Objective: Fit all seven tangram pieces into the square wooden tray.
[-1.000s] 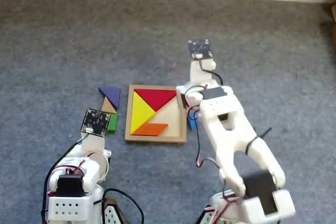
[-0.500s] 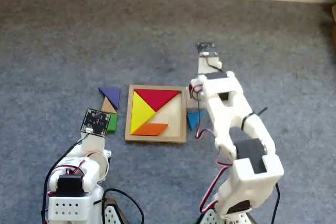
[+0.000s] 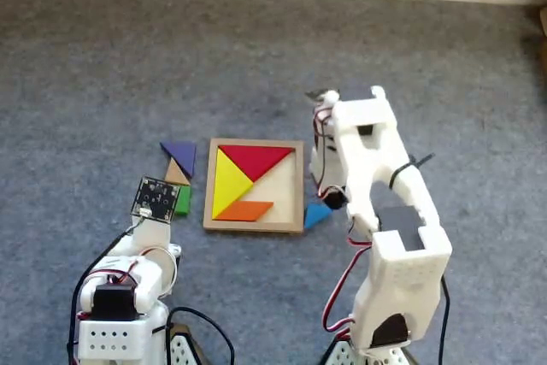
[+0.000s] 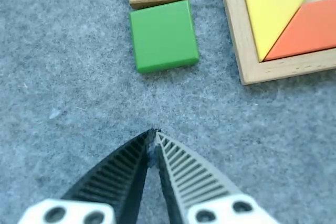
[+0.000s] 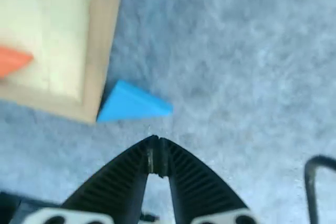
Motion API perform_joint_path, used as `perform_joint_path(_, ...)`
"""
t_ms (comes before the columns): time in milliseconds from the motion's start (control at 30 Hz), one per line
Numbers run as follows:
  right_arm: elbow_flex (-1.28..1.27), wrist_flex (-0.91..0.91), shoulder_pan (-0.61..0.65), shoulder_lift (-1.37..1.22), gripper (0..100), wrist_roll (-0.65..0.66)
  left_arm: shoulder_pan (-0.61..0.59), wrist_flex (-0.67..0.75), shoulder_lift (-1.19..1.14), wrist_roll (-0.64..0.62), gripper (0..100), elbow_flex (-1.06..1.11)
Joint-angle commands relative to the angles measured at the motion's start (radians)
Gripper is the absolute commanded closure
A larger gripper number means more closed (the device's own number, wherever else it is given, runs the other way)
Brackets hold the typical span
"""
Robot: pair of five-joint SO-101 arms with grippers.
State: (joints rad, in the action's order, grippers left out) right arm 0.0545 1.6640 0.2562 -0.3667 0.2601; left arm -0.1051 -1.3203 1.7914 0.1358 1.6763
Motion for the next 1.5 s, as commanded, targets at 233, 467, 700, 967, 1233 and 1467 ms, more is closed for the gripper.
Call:
perform_joint_path(233, 0.091, 0.074, -0.012, 0.025, 99.4, 0.063, 0.007, -0.003, 0.031, 0.009, 99, 0.019)
perform_joint_path(467, 0.031, -0.206, 0.004, 0.001, 99.4, 0.057, 0.007, -0.003, 0.031, 0.009, 99, 0.019)
perform_joint_path(700, -0.096, -0.219, 0.016, -0.061, 99.4, 0.061, 0.007, -0.003, 0.031, 0.009, 99, 0.019)
perform_joint_path(967, -0.143, 0.074, 0.018, 0.054, 99.4, 0.064, 0.007, -0.003, 0.031, 0.009, 99, 0.019)
perform_joint_path(1233, -0.355, -0.059, 0.050, 0.302, 99.4, 0.063, 0.007, -0.003, 0.031, 0.009, 99, 0.019)
perform_joint_path(1467, -0.654, -0.427, 0.050, 0.576, 98.8, 0.115, 0.007, -0.003, 0.031, 0.009, 99, 0.019)
